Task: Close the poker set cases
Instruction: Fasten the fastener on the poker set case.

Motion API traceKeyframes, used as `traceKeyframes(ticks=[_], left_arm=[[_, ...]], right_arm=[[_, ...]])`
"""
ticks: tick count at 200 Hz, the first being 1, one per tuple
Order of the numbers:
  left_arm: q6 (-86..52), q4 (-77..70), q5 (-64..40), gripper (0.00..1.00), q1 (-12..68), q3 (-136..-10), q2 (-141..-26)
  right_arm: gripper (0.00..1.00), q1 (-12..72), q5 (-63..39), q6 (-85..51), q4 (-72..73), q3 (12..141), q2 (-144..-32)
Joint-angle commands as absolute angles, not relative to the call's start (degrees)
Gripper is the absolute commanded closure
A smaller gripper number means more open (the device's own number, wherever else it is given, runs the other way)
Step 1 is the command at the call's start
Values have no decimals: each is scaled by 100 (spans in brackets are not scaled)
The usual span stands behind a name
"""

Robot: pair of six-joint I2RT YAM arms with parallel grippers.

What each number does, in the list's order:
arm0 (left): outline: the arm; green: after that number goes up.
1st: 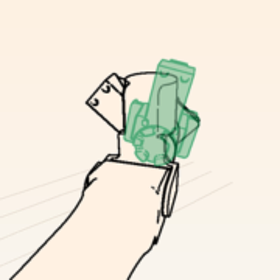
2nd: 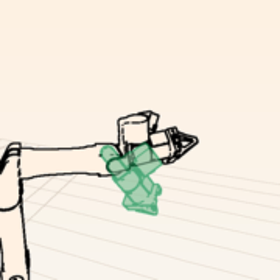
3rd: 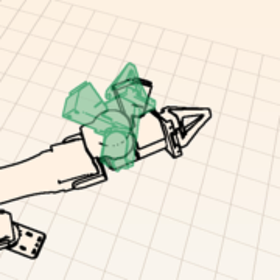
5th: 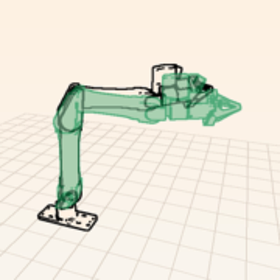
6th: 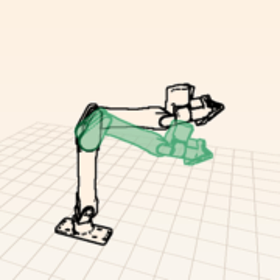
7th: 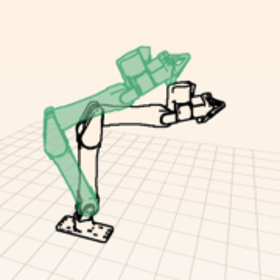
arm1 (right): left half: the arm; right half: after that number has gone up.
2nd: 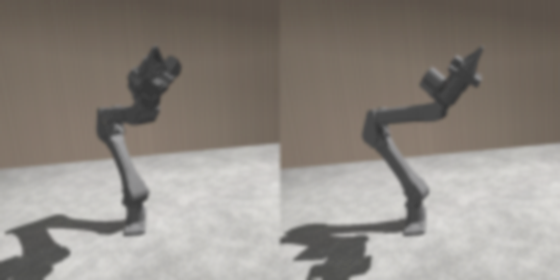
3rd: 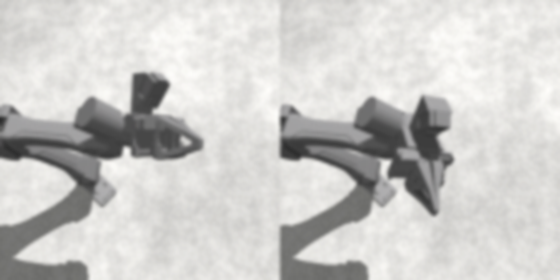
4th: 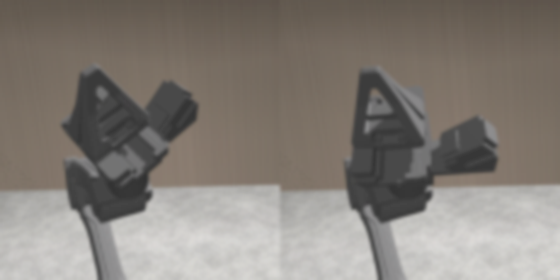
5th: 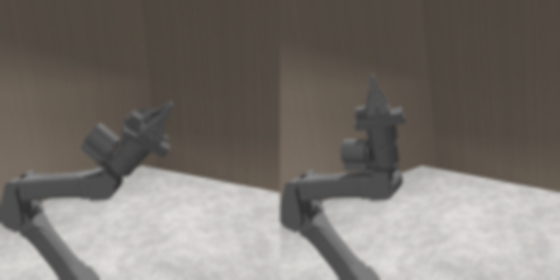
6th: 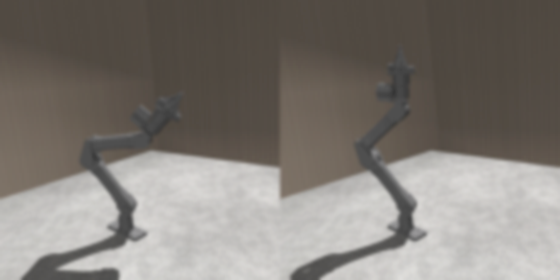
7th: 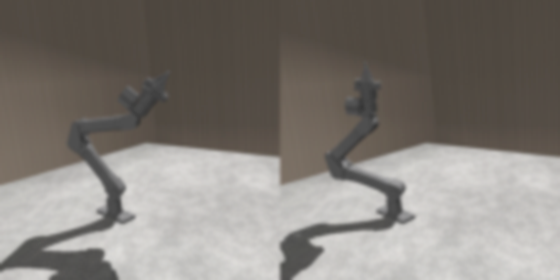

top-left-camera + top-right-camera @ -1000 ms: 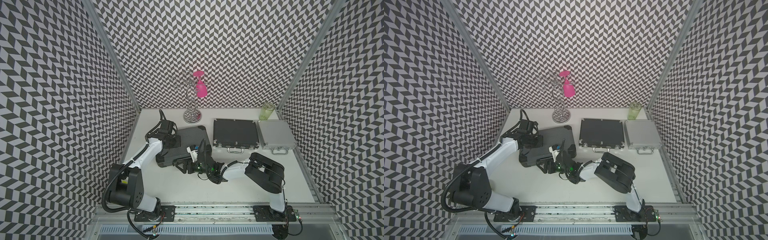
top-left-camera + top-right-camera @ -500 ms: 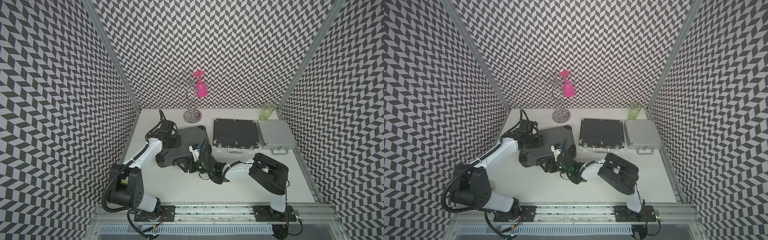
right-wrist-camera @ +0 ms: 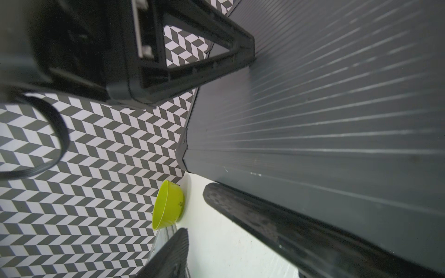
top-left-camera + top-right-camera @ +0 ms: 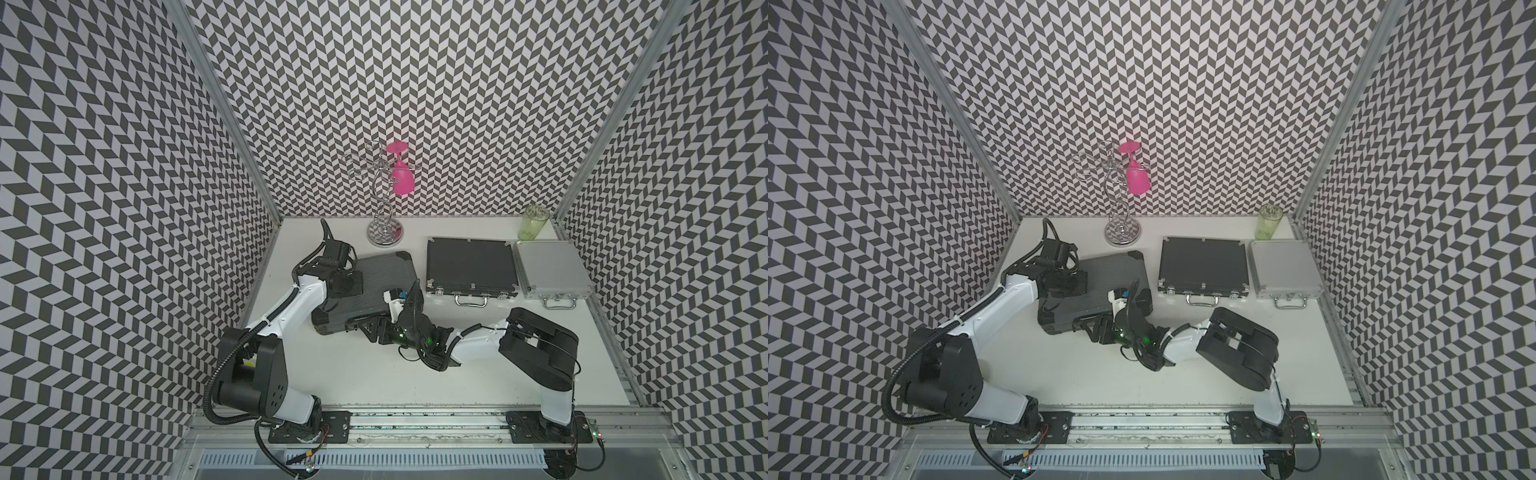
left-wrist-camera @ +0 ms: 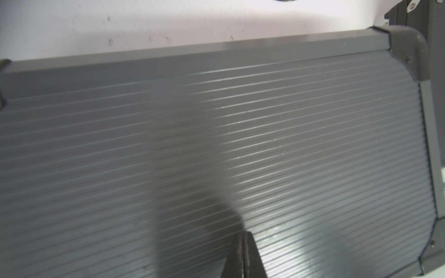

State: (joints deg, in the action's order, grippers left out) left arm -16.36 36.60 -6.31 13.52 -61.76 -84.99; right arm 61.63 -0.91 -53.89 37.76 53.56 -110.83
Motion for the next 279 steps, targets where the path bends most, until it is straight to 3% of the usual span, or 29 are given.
traceKeyframes(ticks=[1, 92, 116, 229, 279], left_arm=[[-1677, 3763, -621, 93, 1384, -6293, -8508], [-1683, 3735, -622, 92, 1393, -6249, -8540], [-1666, 3735, -589, 92, 1389, -6240, -8552], [-1617, 3848, -545, 93, 1501, -6486, -8692], [-1585, 3895, -477, 95, 1508, -6612, -8663]], right_arm=[[29, 6047, 581, -5514, 5005, 5439, -11061], [30, 6069, 325, -5594, 4643, 4765, -10765], [36, 6106, 309, -5610, 4597, 4643, -10745], [44, 6351, 502, -5887, 4544, 4010, -10720], [55, 6397, 508, -6321, 4588, 3925, -10720]])
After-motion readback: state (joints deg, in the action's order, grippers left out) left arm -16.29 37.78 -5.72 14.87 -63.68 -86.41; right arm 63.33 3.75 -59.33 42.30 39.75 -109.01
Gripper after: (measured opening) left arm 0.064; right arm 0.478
